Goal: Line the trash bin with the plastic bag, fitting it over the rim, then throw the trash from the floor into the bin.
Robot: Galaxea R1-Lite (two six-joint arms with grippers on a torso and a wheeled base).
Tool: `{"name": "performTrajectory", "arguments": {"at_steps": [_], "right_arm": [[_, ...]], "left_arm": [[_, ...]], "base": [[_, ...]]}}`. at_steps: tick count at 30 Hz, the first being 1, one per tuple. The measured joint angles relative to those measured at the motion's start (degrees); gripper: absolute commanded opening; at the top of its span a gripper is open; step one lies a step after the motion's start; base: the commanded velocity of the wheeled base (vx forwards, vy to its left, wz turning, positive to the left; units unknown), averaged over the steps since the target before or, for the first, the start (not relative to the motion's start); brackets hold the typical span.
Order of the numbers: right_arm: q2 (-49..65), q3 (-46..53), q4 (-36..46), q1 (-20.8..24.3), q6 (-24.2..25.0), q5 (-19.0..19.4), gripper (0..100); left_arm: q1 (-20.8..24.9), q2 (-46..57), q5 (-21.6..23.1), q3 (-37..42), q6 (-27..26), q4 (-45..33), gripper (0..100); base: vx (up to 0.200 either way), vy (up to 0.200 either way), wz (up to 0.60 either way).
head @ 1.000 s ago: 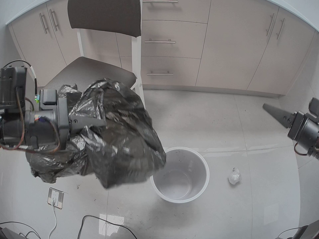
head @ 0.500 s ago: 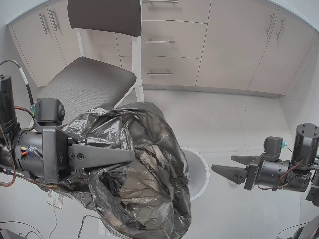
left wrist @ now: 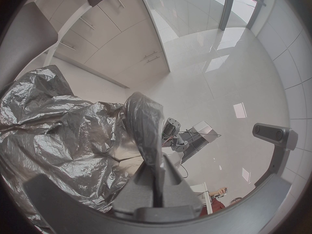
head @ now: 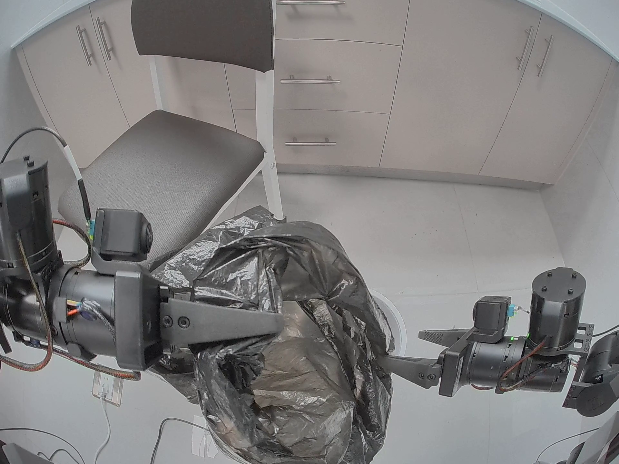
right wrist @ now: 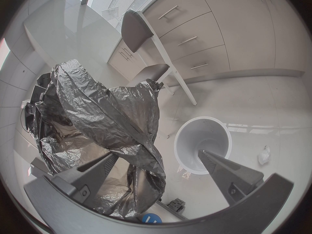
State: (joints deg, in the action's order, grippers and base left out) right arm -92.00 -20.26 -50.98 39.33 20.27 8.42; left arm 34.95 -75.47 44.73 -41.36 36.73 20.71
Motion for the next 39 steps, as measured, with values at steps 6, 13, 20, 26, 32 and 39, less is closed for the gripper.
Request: {"name": "performTrajectory", "arguments": {"at_steps": [6, 13, 20, 26, 32, 39], "right_arm": [[-0.91, 0.21, -0.01, 0.37, 0.02, 0.00, 100], [-2.62, 0.80, -1.90, 4.11, -0.29, -0.09, 100], [-8.66, 0.20, -11.58, 5.53, -3.34, -0.71, 100], [-16.76, -0.24, -24.87, 5.66, -4.44, -5.56, 100], [-24.73, -0.33, -33.51, 5.33, -4.95, -9.59, 100], [-28.56, 0.01, -34.13, 5.10, -5.08, -10.12, 100]], "left_arm": [[-0.01, -0.21, 0.00, 0.07, 0.22, 0.02, 0], [-0.06, -0.21, 0.00, 0.07, 0.41, 0.00, 0], [0.00, -0.07, 0.00, 0.21, 0.41, 0.00, 0], [0.18, 0.12, 0.00, 0.41, 0.49, 0.00, 0], [0.33, 0.43, 0.00, 0.52, 0.51, 0.00, 0], [0.46, 0.63, 0.00, 0.57, 0.51, 0.00, 0]], "base": [[0.000, 0.000, 0.00], [0.000, 0.000, 0.00], [0.000, 0.000, 0.00], [0.000, 0.000, 0.00], [0.000, 0.000, 0.00], [0.000, 0.000, 0.00]]}}
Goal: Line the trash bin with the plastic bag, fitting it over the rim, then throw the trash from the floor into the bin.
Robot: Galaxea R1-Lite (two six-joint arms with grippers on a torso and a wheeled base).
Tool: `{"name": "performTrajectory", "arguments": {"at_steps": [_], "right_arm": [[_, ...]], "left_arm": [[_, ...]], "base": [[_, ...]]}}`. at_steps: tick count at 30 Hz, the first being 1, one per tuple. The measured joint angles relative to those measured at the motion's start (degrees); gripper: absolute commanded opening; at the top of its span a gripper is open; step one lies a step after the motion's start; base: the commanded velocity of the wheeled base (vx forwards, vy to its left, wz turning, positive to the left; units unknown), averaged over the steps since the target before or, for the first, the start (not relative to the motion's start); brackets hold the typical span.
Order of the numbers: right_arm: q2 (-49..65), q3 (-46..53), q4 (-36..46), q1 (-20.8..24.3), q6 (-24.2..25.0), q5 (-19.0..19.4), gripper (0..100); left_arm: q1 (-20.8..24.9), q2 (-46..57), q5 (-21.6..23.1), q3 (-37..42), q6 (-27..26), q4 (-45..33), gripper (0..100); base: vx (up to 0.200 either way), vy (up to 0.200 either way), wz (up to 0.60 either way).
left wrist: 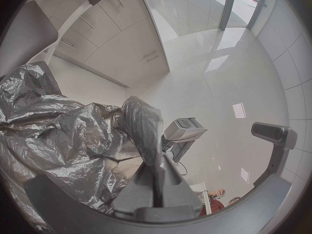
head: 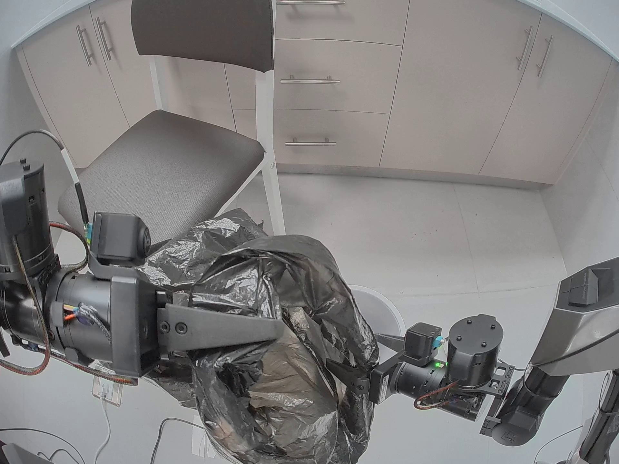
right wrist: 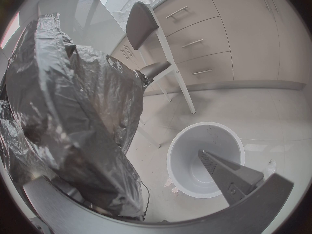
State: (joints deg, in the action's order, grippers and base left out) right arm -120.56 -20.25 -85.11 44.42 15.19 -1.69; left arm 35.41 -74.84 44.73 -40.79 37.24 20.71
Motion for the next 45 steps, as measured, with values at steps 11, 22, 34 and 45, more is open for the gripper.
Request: {"name": "performTrajectory", "arguments": {"at_steps": [11, 22, 34, 45], "right_arm": [[-1.76, 0.57, 0.07, 0.67, 0.00, 0.09, 100], [-1.82, 0.66, 0.07, 0.69, 0.02, 0.02, 0], [9.35, 0.10, 12.31, -1.78, 0.66, 0.74, 0], [28.42, -7.12, 45.51, -1.78, 3.33, 0.68, 0]], "left_arm": [[-0.05, 0.04, 0.00, 0.00, 0.00, 0.00, 0], [-0.11, -0.07, 0.10, 0.17, -0.10, 0.02, 0], [-0.27, -2.06, 0.78, 0.30, -0.55, 0.11, 0], [-0.44, -7.05, 3.36, 2.69, -0.65, 7.78, 0]], "base": [[0.000, 0.000, 0.00], [0.000, 0.000, 0.00], [0.000, 0.000, 0.00], [0.000, 0.000, 0.00]]}}
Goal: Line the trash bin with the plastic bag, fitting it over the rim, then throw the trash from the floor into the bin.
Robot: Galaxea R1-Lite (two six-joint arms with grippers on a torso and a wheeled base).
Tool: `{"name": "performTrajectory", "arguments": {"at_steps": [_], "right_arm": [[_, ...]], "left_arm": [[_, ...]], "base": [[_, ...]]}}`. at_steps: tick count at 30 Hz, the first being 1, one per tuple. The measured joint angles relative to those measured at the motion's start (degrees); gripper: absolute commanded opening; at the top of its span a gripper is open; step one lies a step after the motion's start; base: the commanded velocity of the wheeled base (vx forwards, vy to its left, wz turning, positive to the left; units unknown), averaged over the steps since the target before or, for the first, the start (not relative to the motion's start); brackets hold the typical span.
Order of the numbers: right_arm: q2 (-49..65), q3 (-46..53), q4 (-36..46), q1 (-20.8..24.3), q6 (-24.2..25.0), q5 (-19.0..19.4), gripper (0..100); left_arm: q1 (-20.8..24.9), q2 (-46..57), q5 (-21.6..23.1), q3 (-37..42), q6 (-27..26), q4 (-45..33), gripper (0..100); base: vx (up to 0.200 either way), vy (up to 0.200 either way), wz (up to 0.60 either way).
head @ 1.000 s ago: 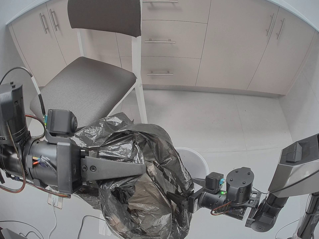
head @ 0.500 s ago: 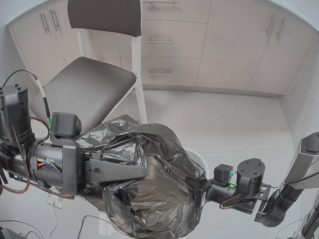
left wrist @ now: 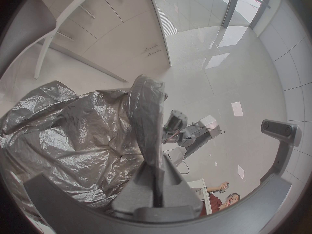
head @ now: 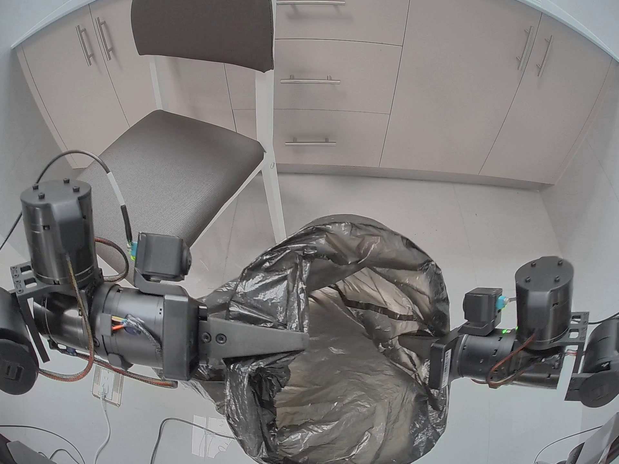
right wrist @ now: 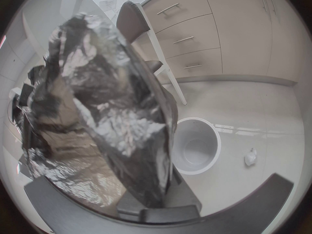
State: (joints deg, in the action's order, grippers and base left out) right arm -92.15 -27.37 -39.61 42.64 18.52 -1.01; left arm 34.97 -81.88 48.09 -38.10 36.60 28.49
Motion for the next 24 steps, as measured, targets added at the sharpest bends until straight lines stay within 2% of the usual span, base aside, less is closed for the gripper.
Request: {"name": "performTrajectory", "arguments": {"at_steps": [4, 7, 17, 24], "right_arm": [[7.07, -5.60, 11.56, 1.07, 3.01, -0.87, 0], [10.98, -9.70, 15.47, 2.26, 4.63, -3.33, 0], [11.40, -18.85, 19.11, 8.37, 5.75, -12.07, 0], [6.34, -21.49, 20.50, 12.24, 6.02, -13.54, 0]], "left_arm": [[-0.04, -2.95, 1.72, 1.99, 0.10, 5.91, 0], [-0.15, -6.25, 2.55, 3.34, 0.24, 10.09, 0], [-0.37, -19.16, 3.12, 4.80, 0.68, 23.95, 0], [-0.46, -25.20, 3.12, 5.08, 3.80, 26.97, 0]], "base": [[0.000, 0.000, 0.00], [0.000, 0.000, 0.00], [0.000, 0.000, 0.00], [0.000, 0.000, 0.00]]}}
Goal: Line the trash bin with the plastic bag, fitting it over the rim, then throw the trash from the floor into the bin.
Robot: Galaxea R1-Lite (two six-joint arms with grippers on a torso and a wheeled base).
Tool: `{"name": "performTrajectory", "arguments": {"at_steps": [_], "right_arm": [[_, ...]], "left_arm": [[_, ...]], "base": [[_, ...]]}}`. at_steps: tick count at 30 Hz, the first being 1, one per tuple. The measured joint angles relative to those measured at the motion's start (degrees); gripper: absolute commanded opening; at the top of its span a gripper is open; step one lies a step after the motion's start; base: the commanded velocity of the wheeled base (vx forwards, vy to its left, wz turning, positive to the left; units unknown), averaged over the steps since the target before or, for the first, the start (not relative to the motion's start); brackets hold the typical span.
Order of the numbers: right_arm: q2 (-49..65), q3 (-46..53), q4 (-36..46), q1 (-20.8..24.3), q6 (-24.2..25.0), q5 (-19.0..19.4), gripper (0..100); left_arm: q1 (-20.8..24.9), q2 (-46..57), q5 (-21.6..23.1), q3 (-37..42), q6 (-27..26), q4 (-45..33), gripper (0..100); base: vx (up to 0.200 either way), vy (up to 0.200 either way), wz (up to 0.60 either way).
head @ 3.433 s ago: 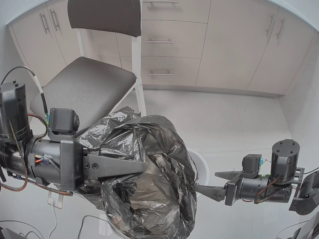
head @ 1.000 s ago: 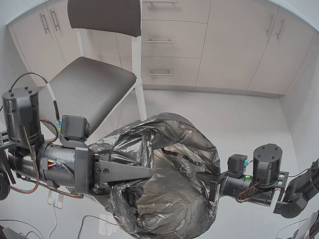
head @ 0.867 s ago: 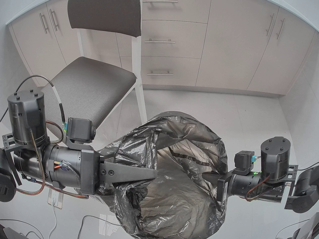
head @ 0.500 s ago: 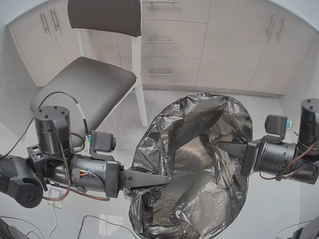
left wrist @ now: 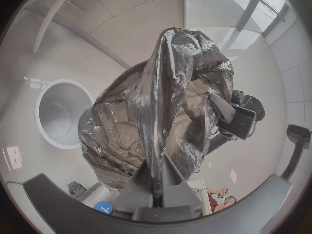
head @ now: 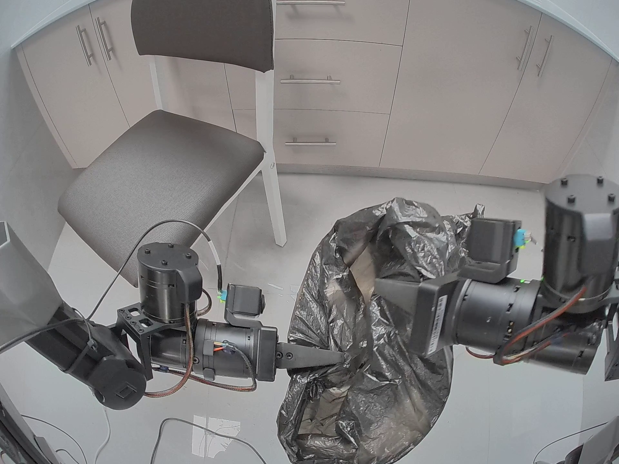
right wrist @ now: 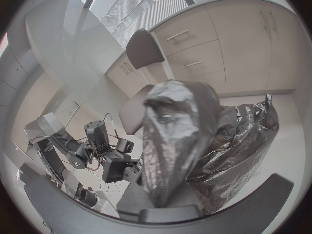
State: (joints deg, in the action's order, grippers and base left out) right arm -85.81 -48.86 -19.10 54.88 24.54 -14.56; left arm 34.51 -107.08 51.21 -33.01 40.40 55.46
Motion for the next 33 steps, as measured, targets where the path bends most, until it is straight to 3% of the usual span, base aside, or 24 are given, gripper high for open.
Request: {"name": "performTrajectory", "arguments": {"at_steps": [7, 13, 20, 33], "right_arm": [[-6.00, 0.29, -1.78, 0.60, 0.63, 0.22, 0], [-10.80, 2.94, -12.92, -0.15, 0.59, 0.79, 0], [-17.16, 5.86, -20.18, -2.07, 0.34, 2.85, 0], [-25.32, 10.02, -32.93, -7.97, 2.12, 9.31, 0]], "left_arm": [[-0.83, -3.30, 0.00, 0.00, 0.87, 2.33, 0], [-3.21, -6.58, -0.17, 0.00, 0.95, 6.53, 0], [-7.09, -11.06, -0.39, -0.12, 1.04, 11.90, 0], [-10.90, -13.97, -0.50, 1.34, 1.17, 13.32, 0]], "base": [[0.000, 0.000, 0.00], [0.000, 0.000, 0.00], [0.000, 0.000, 0.00], [0.000, 0.000, 0.00]]}}
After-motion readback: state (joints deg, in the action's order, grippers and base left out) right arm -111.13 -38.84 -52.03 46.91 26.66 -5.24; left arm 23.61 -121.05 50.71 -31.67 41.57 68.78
